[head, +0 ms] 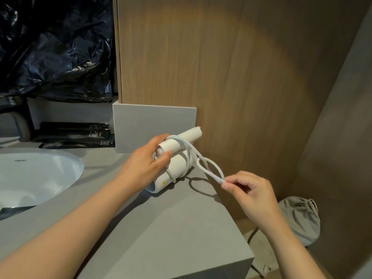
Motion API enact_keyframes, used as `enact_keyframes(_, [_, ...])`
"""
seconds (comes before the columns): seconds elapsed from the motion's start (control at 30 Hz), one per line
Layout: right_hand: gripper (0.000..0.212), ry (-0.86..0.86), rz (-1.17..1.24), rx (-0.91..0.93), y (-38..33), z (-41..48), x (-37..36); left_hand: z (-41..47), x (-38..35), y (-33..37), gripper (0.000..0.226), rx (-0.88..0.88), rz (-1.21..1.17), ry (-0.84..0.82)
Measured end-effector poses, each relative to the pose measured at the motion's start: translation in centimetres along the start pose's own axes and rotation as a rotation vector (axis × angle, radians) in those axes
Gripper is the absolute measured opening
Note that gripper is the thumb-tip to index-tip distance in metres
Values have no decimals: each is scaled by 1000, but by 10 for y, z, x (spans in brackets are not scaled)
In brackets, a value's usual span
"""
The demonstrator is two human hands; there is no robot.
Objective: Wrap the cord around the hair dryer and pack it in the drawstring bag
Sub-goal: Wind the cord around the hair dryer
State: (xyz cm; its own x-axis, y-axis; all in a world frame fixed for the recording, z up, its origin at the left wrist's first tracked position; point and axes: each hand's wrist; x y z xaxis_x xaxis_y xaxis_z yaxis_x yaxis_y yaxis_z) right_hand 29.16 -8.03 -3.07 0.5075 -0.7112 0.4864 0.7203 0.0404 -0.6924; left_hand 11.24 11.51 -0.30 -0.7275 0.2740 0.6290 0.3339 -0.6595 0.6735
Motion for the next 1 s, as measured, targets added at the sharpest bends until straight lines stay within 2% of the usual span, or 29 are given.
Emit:
enact_keyframes(0.13, [19,-132,-149,-28,15,-30,15,5,1,-6,38,94,-107,66])
enact_keyframes(0.2, [23,-94,-218,-127,33,-41,22,5,3,-9,40,111,-150,65])
enact_keyframes(0.3, [23,-9,-264,-259,46,-44,18,0,0,-3,44,35,-70,18])
enact_keyframes(0.47, [21,61,2,-369,35,-17,-7,-3,1,3,49,6,-17,12])
enact_keyframes(0.57, [36,15,123,-308,16,-3,-13,-1,1,-2,40,10,-39,35])
enact_keyframes(0.67, [37,-66,185,-203,-2,7,-20,0,1,-3,38,-3,-40,37])
enact_keyframes(0.73, [40,-109,120,-162,-7,13,-28,0,1,-4,37,-2,-53,38])
enact_keyframes(0.8, [43,-111,-51,-104,-6,21,-35,1,0,-6,38,2,-60,36])
enact_keyframes(0.9, [28,-177,-224,-42,-8,32,-40,1,-1,-8,45,-3,-56,27])
enact_keyframes(0.97, [16,-194,-195,-18,-11,32,-41,1,-2,-8,44,-8,-59,27])
enact_keyframes(1.0, [17,-178,-133,-5,-12,29,-40,2,-2,-9,42,-7,-64,34])
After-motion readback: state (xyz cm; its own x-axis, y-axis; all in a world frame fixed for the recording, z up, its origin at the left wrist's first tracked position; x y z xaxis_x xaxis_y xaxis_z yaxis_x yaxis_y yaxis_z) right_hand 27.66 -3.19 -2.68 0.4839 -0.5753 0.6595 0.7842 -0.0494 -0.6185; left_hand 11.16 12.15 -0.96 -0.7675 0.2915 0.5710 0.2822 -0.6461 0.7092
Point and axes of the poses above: each hand's wrist, its own z-axis towards the middle knuckle, its own x-axis out of the back of the hand, y = z × x, and after that the axes turned 3 degrees about z, right-handed
